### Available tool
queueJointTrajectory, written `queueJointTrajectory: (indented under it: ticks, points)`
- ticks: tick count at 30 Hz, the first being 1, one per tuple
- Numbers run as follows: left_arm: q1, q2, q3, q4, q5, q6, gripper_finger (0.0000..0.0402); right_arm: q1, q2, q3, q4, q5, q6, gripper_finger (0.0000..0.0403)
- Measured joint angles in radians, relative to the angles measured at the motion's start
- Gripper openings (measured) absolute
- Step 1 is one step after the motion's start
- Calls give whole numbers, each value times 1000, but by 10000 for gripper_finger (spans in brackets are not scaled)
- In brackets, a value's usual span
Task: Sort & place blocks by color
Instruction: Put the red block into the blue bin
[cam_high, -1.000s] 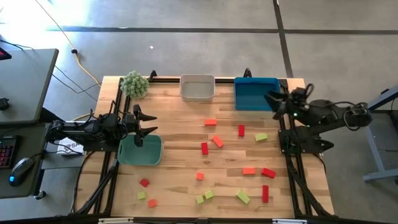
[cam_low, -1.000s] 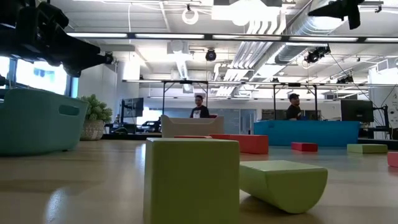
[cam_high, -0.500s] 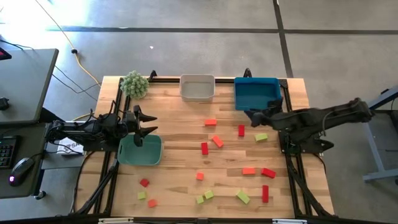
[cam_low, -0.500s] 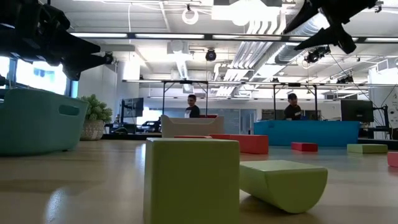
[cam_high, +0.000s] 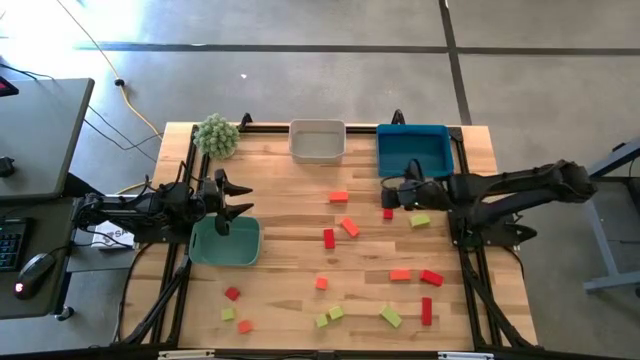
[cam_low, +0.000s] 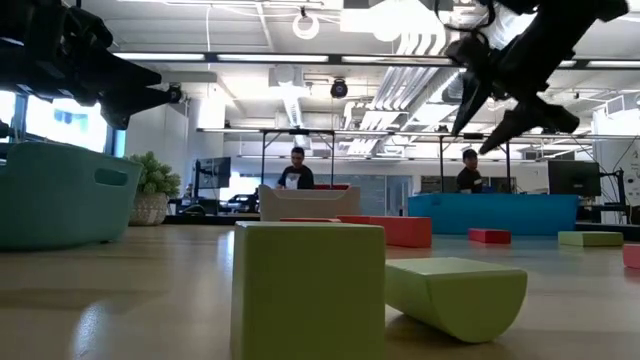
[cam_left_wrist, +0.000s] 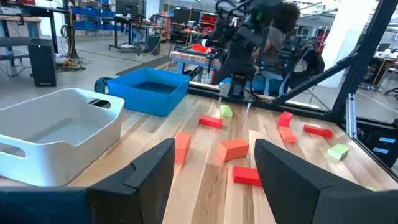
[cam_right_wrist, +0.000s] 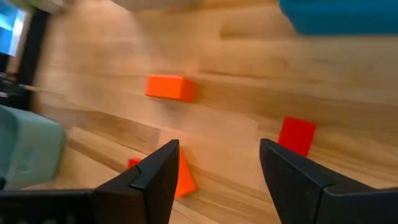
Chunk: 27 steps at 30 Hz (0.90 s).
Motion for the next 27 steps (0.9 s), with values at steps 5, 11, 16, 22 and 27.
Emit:
queueJointTrajectory:
  ticks: [5,11,16,22,27]
  points:
    - [0,0,0,0,0,0,211,-75,64,0,0,-96,30,211]
    - [0,0,0,0,0,0,211,-127,140,0,0,-157,38,211]
    - [0,0,0,0,0,0,211,-148,202,0,-7,-189,60,211]
    - [0,0,0,0,0,0,211,-154,276,0,-15,-203,61,211]
    - [0,0,0,0,0,0,211,-154,340,0,-14,-203,61,211]
